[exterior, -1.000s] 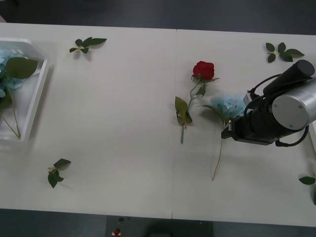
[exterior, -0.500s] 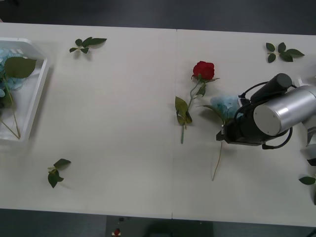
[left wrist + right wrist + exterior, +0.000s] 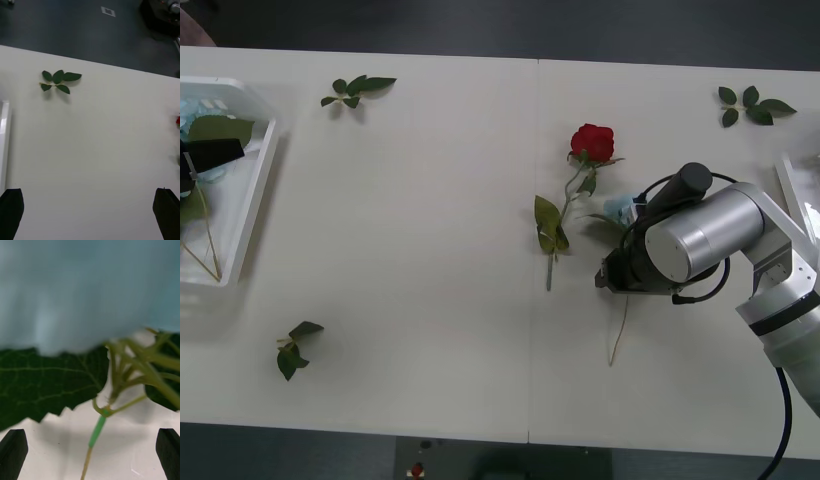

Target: Put the red flowers into the right box and the blue flowers into the left box

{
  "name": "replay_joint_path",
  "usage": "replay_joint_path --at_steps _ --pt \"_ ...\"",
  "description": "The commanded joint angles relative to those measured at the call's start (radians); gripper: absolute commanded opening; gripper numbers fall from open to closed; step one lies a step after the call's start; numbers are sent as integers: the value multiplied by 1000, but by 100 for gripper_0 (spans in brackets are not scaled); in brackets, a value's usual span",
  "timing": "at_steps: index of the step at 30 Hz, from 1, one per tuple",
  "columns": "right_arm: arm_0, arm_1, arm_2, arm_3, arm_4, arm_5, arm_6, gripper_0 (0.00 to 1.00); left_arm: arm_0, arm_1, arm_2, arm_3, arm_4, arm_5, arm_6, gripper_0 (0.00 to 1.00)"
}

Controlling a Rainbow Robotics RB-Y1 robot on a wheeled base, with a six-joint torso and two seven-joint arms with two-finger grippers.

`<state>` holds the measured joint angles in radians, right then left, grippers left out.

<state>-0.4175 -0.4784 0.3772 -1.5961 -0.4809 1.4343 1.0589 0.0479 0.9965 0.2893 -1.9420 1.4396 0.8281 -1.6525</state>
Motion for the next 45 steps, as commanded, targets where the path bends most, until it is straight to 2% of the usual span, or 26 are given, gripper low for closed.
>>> replay_joint_path --at_steps 1,2,3,10,17,23,28,33,37,45 --pt "-20 15 -6 -15 16 2 -17 44 -5 11 -32 -81 105 -7 -139 100" --pt "-20 15 -3 -15 19 0 -20 9 -6 5 -52 -98 134 -7 -184 100" --pt "-20 15 -1 -15 22 0 -22 0 -10 1 -67 -109 154 -7 -213 100" --pt "-20 15 3 -15 16 -2 -36 0 -94 -1 -254 -141 304 -7 -444 100" --pt "-20 15 3 -16 16 0 -43 0 -204 -1 -429 -138 349 -17 -560 100" --pt "-21 -26 -6 -77 -18 8 -56 0 -298 30 -527 -135 355 -20 -595 100" --pt "-21 -78 -47 -163 -111 43 -59 0 -327 76 -556 -135 510 -23 -734 100" --pt "-20 -114 -112 -275 -208 89 -50 0 -332 96 -576 -135 602 -23 -868 100" --pt "-18 -124 -169 -338 -278 104 -25 0 -335 90 -596 -135 627 -35 -885 100" --pt "-27 -72 -386 -417 -481 101 269 0 -335 57 -604 -135 625 -35 -900 100"
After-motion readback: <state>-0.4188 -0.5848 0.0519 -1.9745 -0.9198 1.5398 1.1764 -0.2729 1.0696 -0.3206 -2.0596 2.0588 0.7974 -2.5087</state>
